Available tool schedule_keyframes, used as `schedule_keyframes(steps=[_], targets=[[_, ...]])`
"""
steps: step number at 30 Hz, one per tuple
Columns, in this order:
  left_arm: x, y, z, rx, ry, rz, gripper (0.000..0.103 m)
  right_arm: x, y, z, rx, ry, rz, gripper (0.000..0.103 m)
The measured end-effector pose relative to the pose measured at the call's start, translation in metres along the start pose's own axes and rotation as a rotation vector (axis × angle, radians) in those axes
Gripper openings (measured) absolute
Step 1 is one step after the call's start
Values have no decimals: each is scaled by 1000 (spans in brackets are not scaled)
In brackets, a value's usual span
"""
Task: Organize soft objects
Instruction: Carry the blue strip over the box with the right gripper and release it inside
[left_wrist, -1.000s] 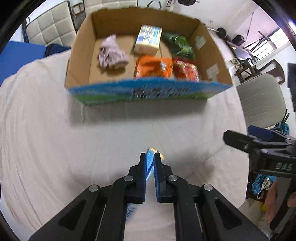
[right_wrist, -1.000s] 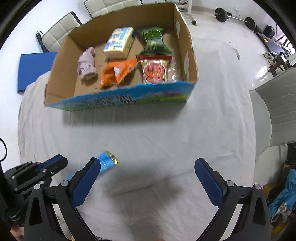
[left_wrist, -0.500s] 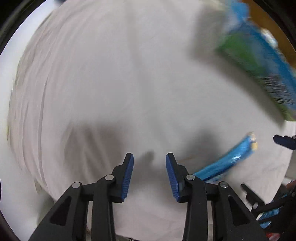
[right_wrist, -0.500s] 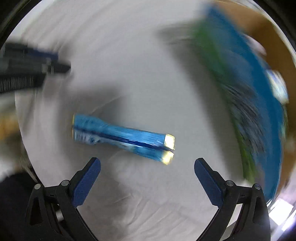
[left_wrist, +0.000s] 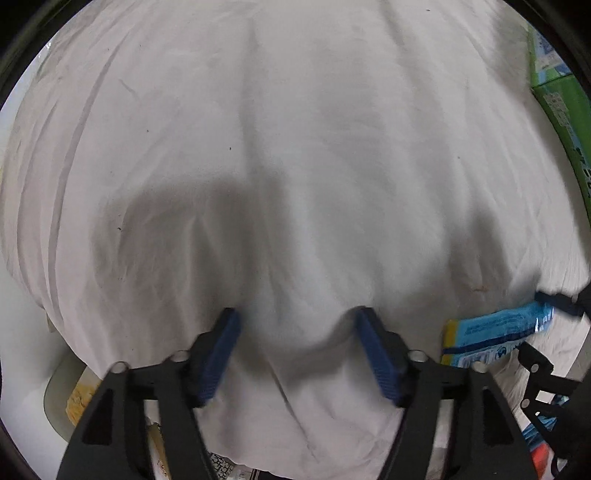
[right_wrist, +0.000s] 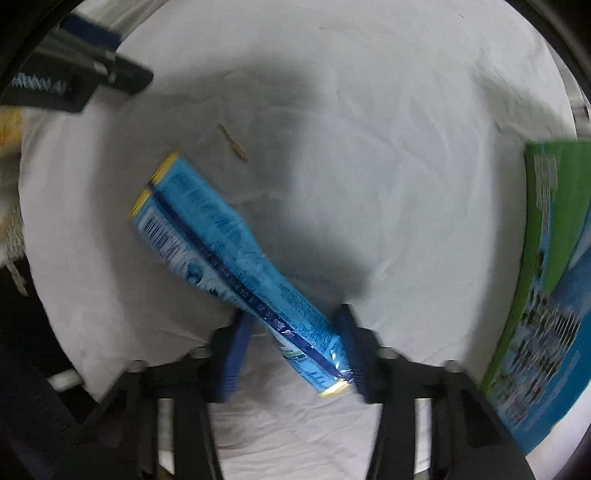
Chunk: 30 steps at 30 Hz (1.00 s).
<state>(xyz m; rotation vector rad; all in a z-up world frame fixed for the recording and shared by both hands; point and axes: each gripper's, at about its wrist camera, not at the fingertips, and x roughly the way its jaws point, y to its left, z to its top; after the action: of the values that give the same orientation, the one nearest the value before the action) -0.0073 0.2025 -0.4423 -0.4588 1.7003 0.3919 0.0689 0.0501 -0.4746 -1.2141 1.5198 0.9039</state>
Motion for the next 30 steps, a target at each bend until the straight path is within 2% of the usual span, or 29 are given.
schedule_keyframes(steps=[1, 2, 3, 5, 10, 12, 13, 14, 17, 19, 24, 27, 30], targets=[[1, 1, 1, -7, 4, -8, 80, -3, -8, 0, 69, -5, 21, 34], [3, 3, 5, -17, 5, -18, 82, -7, -15, -2, 133, -18, 45, 31], [1, 6, 6, -28, -5, -24, 82, -10, -19, -5, 190, -27, 66, 30], [-2, 7, 10, -24, -28, -11, 82, -18, -40, -14, 367, -48, 133, 21], [-33, -20, 9, 57, -84, -48, 82, -41, -79, -49, 661, -127, 288, 20], [-54, -38, 9, 110, -130, -51, 82, -51, -89, -61, 726, -157, 348, 20], [-63, -48, 8, 135, -155, -52, 83, -52, -92, -84, 766, -180, 375, 19], [-72, -57, 8, 159, -175, -55, 83, -59, -98, -93, 798, -200, 397, 19], [-105, -85, 8, 232, -233, -83, 95, -84, -115, -126, 889, -274, 453, 19], [-126, -100, 8, 263, -269, -95, 96, -106, -131, -145, 937, -330, 484, 19], [-181, -153, 23, 334, -354, -154, 99, -156, -174, -192, 1039, -467, 499, 19], [-203, -186, 37, 376, -406, -174, 103, -182, -215, -211, 1097, -519, 436, 19], [-215, -217, 49, 419, -456, -164, 103, -187, -241, -225, 1177, -529, 377, 19]])
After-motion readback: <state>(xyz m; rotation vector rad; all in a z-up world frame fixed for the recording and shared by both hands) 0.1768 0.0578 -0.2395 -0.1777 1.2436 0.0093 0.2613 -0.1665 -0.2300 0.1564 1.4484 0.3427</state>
